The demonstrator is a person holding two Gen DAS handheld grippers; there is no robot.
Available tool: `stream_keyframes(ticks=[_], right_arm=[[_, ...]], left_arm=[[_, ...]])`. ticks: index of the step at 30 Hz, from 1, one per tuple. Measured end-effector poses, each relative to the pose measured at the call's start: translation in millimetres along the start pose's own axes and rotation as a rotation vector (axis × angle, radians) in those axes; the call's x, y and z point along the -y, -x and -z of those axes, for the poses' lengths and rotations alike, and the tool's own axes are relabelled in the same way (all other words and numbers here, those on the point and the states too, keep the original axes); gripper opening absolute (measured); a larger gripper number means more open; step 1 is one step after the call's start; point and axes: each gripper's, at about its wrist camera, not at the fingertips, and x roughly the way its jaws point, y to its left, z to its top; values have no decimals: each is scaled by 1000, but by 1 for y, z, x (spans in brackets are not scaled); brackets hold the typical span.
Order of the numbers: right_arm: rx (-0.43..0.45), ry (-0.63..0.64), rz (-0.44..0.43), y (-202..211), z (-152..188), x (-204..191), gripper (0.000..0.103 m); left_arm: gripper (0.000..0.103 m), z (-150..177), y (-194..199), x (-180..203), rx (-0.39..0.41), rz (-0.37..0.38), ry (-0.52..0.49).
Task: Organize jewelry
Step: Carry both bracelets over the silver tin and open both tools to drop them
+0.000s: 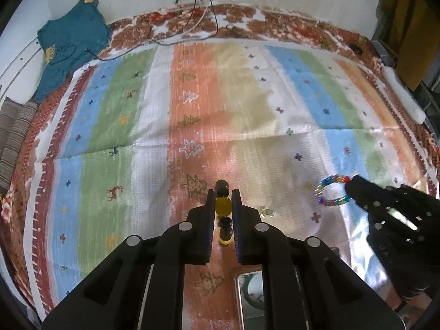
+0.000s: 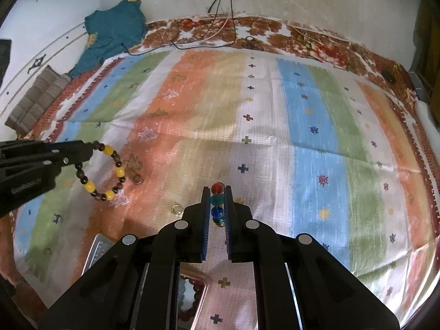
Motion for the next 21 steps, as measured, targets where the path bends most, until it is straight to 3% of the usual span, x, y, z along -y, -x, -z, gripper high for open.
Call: stream_keyframes(ticks=[21], right_arm=[[92,46,-39,47,23,-19,10]], left_arm=[[11,34,60,19,111,64,-61]])
